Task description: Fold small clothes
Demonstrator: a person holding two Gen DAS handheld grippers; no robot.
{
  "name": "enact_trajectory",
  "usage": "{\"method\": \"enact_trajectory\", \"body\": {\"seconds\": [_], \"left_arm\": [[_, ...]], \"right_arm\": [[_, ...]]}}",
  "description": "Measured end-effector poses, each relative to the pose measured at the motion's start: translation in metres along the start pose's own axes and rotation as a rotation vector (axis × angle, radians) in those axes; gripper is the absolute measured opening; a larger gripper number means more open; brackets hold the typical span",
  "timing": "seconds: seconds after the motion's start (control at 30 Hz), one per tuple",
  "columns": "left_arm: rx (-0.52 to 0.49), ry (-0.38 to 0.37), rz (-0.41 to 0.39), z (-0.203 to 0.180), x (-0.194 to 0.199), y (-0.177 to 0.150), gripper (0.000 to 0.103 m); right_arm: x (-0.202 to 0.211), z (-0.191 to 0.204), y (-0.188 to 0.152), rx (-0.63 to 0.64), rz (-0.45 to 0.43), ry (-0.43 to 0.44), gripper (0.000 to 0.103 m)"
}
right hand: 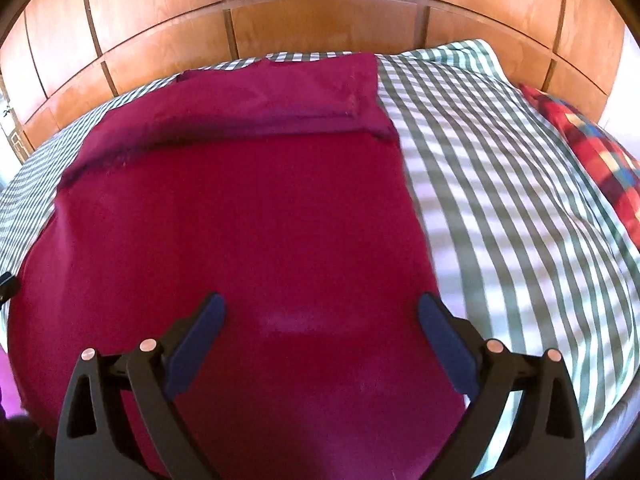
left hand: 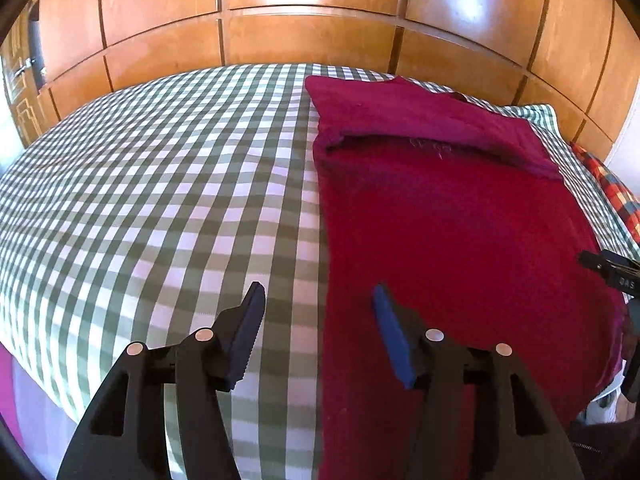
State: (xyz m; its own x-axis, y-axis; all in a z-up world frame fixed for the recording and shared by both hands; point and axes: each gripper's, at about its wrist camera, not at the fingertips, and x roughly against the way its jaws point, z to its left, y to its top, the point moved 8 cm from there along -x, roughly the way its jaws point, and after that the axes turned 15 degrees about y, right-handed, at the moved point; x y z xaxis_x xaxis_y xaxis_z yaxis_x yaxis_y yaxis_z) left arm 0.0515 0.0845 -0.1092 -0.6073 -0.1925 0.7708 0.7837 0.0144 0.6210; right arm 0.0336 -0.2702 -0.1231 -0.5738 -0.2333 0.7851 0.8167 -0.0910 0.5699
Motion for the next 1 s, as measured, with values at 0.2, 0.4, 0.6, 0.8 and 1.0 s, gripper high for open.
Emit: {"method": "enact_trajectory", "body": {"seconds": [0.2,0.4,0.6,0.8,1.0], "left_arm": [[-0.005,-0.016,0.010,-0.001,0.002,-0.009,0.056],[-0.019,-0.024,0.012,-0.002,0.004,-0.015,0.056],[-0.030,-0.029,0.023,-0.003,0.007,-0.024,0.056],[-0.044,-0.075,0.055,-0.003,0.013,-0.040,0.056],[-0.109,-0.208,0.109,-0.016,0.028,-0.066,0.042]], "right_arm": [[0.021,-0.012,-0.015,-0.037,0.009,-0.023,0.097],[0.033,-0.031,-0.043,-0.127,0.045,0.027,0.097],[0.049,-0.026,-0.075,-0.105,0.106,0.100,0.081],[0.061,-0.024,-0.110,-0.133,0.198,0.160,0.051],[0.058,-0.025,-0.119,-0.166,0.219,0.201,0.031]]}}
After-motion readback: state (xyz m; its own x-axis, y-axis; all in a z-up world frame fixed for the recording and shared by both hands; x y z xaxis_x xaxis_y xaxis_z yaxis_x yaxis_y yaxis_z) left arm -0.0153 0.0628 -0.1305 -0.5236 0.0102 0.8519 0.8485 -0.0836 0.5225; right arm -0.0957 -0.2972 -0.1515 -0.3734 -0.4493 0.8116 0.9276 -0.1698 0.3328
